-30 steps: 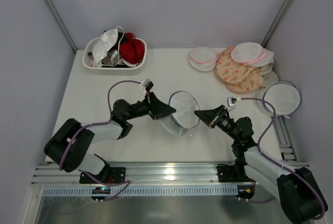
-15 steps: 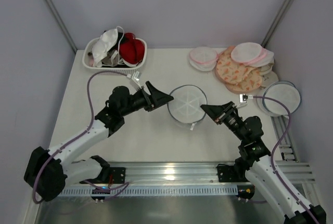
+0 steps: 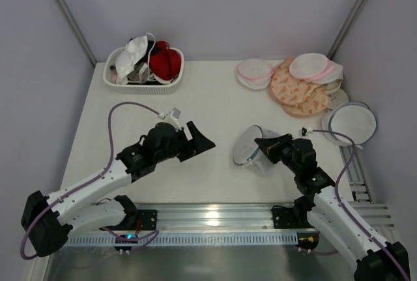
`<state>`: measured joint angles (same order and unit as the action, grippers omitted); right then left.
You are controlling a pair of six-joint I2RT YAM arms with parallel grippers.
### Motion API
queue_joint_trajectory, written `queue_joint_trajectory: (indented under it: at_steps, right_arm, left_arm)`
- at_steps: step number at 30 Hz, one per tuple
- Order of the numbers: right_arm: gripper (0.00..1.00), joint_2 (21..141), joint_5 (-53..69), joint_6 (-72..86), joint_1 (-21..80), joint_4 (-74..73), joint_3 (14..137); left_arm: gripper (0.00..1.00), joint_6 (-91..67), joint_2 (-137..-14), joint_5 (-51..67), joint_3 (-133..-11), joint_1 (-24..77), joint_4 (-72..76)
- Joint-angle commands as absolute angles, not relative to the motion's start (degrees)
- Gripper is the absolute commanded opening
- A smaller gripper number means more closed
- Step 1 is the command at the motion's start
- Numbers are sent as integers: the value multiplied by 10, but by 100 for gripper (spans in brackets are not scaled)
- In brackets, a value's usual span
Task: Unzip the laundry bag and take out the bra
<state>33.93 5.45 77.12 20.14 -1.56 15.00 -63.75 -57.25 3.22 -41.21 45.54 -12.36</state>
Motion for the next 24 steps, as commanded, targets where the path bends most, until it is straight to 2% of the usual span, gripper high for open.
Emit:
queue_joint_trajectory:
  at_steps: [1,12,24]
  right_arm:
    - [4,367,83,876,205,53,139]
    - [3,314,38,1015,212,104,106]
    - [4,332,41,1053,226,199,101]
  left_arm:
    - [82,-689,-559,4,-406,487,-106]
    - [81,-804,-591,-54,-357,537,42]
    - [82,-871,-678,-91,-416,562,121]
